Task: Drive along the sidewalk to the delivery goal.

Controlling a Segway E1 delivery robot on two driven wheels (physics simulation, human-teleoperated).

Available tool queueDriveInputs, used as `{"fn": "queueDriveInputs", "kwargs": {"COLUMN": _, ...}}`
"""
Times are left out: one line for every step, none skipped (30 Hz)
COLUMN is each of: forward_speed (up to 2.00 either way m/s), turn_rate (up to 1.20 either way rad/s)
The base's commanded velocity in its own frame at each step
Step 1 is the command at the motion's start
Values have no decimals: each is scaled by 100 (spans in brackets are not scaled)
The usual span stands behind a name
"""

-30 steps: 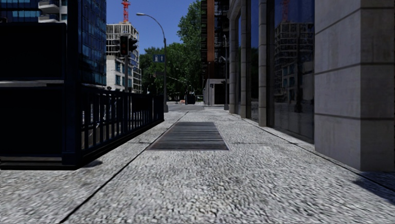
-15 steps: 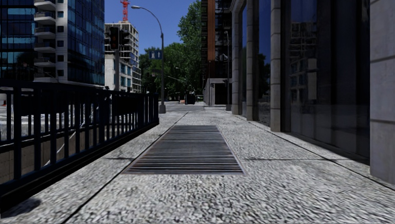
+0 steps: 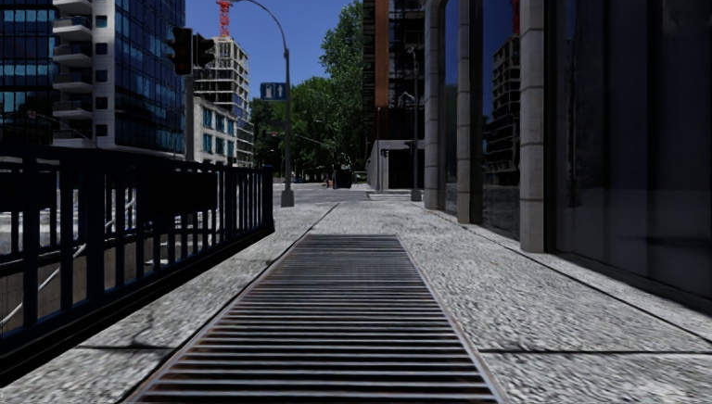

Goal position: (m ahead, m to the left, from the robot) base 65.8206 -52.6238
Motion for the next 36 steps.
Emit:
{"fn": "queueDriveInputs", "kwargs": {"forward_speed": 200, "turn_rate": 0}}
{"fn": "queueDriveInputs", "kwargs": {"forward_speed": 200, "turn_rate": 0}}
{"fn": "queueDriveInputs", "kwargs": {"forward_speed": 200, "turn_rate": 0}}
{"fn": "queueDriveInputs", "kwargs": {"forward_speed": 200, "turn_rate": 0}}
{"fn": "queueDriveInputs", "kwargs": {"forward_speed": 200, "turn_rate": 0}}
{"fn": "queueDriveInputs", "kwargs": {"forward_speed": 200, "turn_rate": 0}}
{"fn": "queueDriveInputs", "kwargs": {"forward_speed": 200, "turn_rate": 0}}
{"fn": "queueDriveInputs", "kwargs": {"forward_speed": 200, "turn_rate": 0}}
{"fn": "queueDriveInputs", "kwargs": {"forward_speed": 200, "turn_rate": 0}}
{"fn": "queueDriveInputs", "kwargs": {"forward_speed": 200, "turn_rate": 0}}
{"fn": "queueDriveInputs", "kwargs": {"forward_speed": 200, "turn_rate": 0}}
{"fn": "queueDriveInputs", "kwargs": {"forward_speed": 200, "turn_rate": 0}}
{"fn": "queueDriveInputs", "kwargs": {"forward_speed": 200, "turn_rate": 0}}
{"fn": "queueDriveInputs", "kwargs": {"forward_speed": 200, "turn_rate": 0}}
{"fn": "queueDriveInputs", "kwargs": {"forward_speed": 200, "turn_rate": 0}}
{"fn": "queueDriveInputs", "kwargs": {"forward_speed": 200, "turn_rate": 0}}
{"fn": "queueDriveInputs", "kwargs": {"forward_speed": 200, "turn_rate": 0}}
{"fn": "queueDriveInputs", "kwargs": {"forward_speed": 200, "turn_rate": 0}}
{"fn": "queueDriveInputs", "kwargs": {"forward_speed": 200, "turn_rate": 0}}
{"fn": "queueDriveInputs", "kwargs": {"forward_speed": 200, "turn_rate": 0}}
{"fn": "queueDriveInputs", "kwargs": {"forward_speed": 200, "turn_rate": 0}}
{"fn": "queueDriveInputs", "kwargs": {"forward_speed": 200, "turn_rate": 0}}
{"fn": "queueDriveInputs", "kwargs": {"forward_speed": 200, "turn_rate": 0}}
{"fn": "queueDriveInputs", "kwargs": {"forward_speed": 200, "turn_rate": 0}}
{"fn": "queueDriveInputs", "kwargs": {"forward_speed": 200, "turn_rate": 0}}
{"fn": "queueDriveInputs", "kwargs": {"forward_speed": 200, "turn_rate": 0}}
{"fn": "queueDriveInputs", "kwargs": {"forward_speed": 200, "turn_rate": 0}}
{"fn": "queueDriveInputs", "kwargs": {"forward_speed": 200, "turn_rate": 0}}
{"fn": "queueDriveInputs", "kwargs": {"forward_speed": 200, "turn_rate": 0}}
{"fn": "queueDriveInputs", "kwargs": {"forward_speed": 200, "turn_rate": 0}}
{"fn": "queueDriveInputs", "kwargs": {"forward_speed": 200, "turn_rate": 0}}
{"fn": "queueDriveInputs", "kwargs": {"forward_speed": 200, "turn_rate": 0}}
{"fn": "queueDriveInputs", "kwargs": {"forward_speed": 200, "turn_rate": 0}}
{"fn": "queueDriveInputs", "kwargs": {"forward_speed": 200, "turn_rate": 0}}
{"fn": "queueDriveInputs", "kwargs": {"forward_speed": 200, "turn_rate": 0}}
{"fn": "queueDriveInputs", "kwargs": {"forward_speed": 200, "turn_rate": 0}}
